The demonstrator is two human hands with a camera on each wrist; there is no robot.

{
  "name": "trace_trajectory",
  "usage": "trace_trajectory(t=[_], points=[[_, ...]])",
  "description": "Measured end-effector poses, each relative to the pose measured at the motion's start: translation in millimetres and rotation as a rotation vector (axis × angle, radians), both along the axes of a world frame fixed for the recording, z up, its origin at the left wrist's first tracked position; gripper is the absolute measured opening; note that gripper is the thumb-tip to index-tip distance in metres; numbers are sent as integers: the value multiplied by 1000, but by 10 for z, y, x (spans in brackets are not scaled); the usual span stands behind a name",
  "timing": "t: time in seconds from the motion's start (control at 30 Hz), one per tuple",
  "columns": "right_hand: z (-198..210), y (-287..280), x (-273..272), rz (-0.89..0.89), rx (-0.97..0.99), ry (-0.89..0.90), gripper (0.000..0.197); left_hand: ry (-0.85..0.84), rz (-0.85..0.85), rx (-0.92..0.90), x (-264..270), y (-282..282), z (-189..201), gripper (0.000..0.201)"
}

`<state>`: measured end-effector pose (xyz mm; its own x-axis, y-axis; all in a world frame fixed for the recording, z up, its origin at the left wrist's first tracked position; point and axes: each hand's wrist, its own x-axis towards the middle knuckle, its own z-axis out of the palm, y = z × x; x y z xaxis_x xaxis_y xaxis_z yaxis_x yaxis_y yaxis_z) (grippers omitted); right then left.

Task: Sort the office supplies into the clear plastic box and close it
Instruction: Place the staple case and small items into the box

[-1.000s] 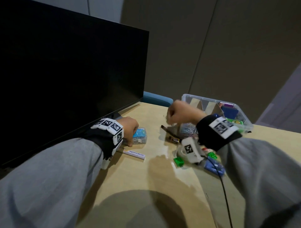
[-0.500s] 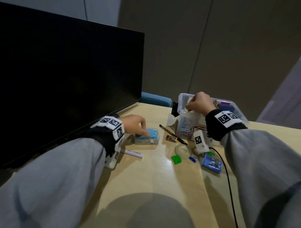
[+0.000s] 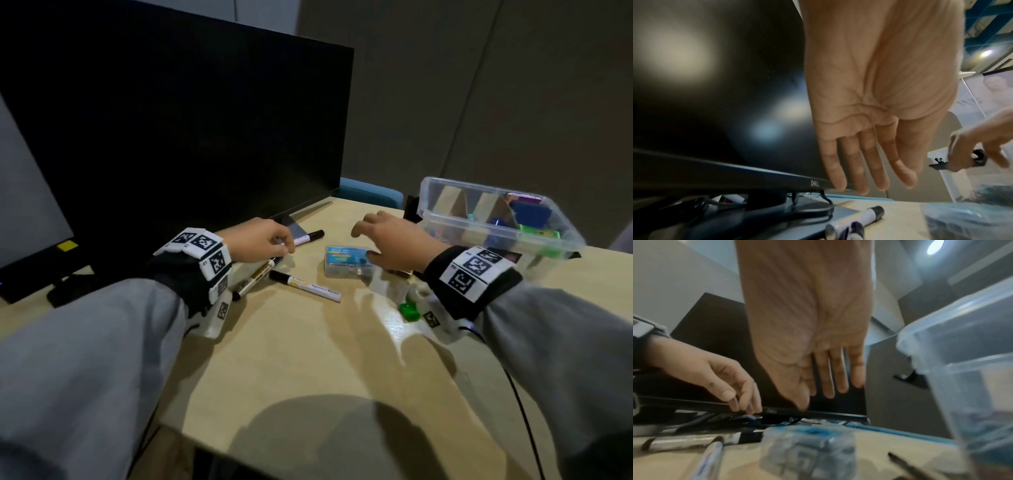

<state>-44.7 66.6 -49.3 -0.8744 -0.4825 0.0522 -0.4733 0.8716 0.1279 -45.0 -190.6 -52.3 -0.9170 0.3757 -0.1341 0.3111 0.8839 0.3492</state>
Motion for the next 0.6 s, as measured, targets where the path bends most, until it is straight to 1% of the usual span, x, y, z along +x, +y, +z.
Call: trace_trajectory(t=[0.07, 0.13, 0.23, 0.33, 0.5, 0.6], points=[[-92, -126, -20, -59, 52, -128, 63, -1, -9, -68, 45, 26, -49, 19], [-175, -195, -43, -125, 51, -223, 72, -5, -21, -183, 94, 73, -105, 29], [-252, -234, -65, -160, 78, -250, 70, -48, -25, -342, 160, 168, -193, 44], [-286, -225, -71, -193, 65, -242, 73, -80, -34, -442, 211, 305, -302, 46], [-274, -153, -42, -235, 59, -310, 80, -66, -99, -485, 383, 709, -483, 48], [-271, -78, -27, -279, 83, -306, 78, -49, -130, -524, 430, 983, -675, 51]])
